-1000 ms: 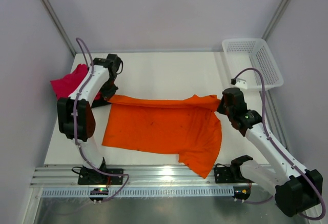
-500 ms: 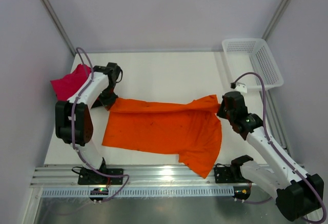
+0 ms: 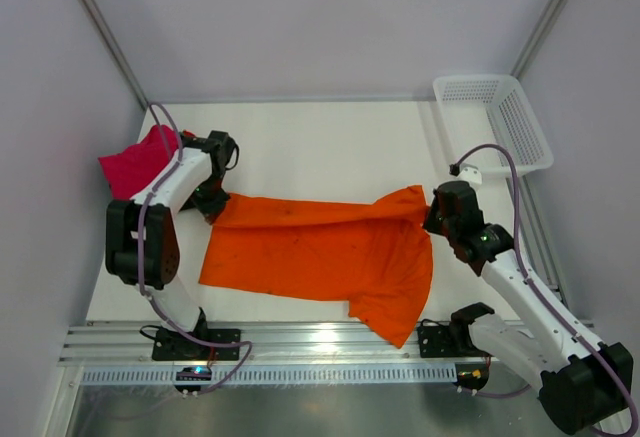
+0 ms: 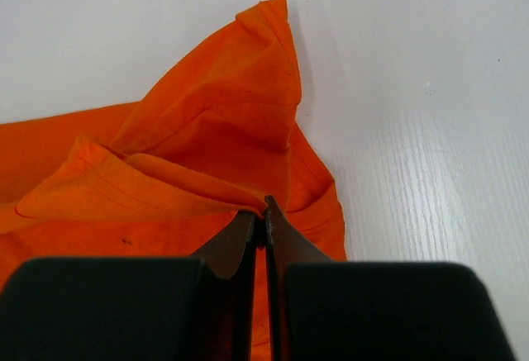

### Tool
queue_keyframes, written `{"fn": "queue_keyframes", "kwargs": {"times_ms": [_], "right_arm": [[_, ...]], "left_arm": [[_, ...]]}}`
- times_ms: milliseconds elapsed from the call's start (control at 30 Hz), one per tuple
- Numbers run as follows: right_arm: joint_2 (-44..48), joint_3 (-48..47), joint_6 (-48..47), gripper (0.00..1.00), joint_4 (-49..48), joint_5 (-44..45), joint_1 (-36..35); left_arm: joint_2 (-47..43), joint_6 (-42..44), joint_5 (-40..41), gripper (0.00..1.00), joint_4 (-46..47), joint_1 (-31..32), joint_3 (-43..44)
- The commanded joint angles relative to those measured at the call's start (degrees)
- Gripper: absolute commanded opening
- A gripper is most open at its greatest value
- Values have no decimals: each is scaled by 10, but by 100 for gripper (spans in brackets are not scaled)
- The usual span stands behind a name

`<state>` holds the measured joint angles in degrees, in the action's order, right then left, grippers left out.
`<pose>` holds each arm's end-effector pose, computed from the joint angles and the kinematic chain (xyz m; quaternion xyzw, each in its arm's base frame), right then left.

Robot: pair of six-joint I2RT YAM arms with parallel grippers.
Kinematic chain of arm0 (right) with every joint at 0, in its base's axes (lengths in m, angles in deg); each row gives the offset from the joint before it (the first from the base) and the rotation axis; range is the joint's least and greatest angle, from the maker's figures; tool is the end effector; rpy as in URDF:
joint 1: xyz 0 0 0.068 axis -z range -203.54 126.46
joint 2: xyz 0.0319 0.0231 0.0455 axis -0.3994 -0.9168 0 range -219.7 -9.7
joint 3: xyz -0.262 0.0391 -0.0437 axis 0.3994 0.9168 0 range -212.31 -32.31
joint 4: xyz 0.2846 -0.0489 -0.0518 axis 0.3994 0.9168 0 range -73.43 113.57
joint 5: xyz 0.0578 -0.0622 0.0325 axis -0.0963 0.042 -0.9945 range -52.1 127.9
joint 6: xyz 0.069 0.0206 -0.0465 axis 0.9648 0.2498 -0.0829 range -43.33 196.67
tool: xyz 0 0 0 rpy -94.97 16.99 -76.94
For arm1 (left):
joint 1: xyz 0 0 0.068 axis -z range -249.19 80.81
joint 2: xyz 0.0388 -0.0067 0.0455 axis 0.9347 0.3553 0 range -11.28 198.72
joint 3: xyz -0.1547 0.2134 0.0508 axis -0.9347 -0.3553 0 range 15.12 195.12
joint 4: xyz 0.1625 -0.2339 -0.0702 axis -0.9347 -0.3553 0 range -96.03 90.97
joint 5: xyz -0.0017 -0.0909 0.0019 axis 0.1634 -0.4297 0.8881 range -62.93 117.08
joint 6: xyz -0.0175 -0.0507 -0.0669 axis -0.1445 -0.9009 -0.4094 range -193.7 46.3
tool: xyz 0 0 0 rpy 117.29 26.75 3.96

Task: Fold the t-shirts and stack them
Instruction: Fold the flattened tshirt in 1/3 of the way

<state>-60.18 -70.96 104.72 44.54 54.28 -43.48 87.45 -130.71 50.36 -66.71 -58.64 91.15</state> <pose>0.2448 0.0662 0.2215 0.1237 0.8898 0.0529 0.4361 0.3386 -0.0326 0.1743 -0.3857 0.9003 0.1695 0.1095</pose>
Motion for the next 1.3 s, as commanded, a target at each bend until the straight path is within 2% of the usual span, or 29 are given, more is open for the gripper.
{"fn": "queue_keyframes", "kwargs": {"times_ms": [0,33,100,133,233,333,667,767,833,933,1067,1267], "right_arm": [[6,1,9,4,-5,1,-4],[3,0,10,10,-4,1,-4],[-1,-4,13,25,3,5,-4],[-5,-7,14,32,6,9,-4],[-8,-7,17,35,8,22,-4],[-8,-6,19,35,4,24,-6],[-33,-8,21,36,-21,15,-8],[-47,-7,17,35,-37,17,-8],[-59,-12,14,35,-47,13,-8],[-71,-26,17,35,-56,-37,-9],[-67,-36,38,35,-35,-114,-18],[-36,-30,44,36,19,-130,-48]], "left_arm": [[7,-6,2,5,9,-1,1],[9,-3,1,16,10,-1,2],[13,-3,1,51,5,-1,7],[15,-2,-1,54,5,-1,8],[20,0,-2,65,2,-1,13],[22,1,-1,68,1,-1,13],[36,1,-11,67,12,-1,14],[51,9,-39,67,42,-1,21],[63,11,-85,67,55,-1,32],[66,1,-146,67,60,1,33],[30,-20,-157,66,70,40,-17],[-17,-40,-129,67,80,97,-80]]}}
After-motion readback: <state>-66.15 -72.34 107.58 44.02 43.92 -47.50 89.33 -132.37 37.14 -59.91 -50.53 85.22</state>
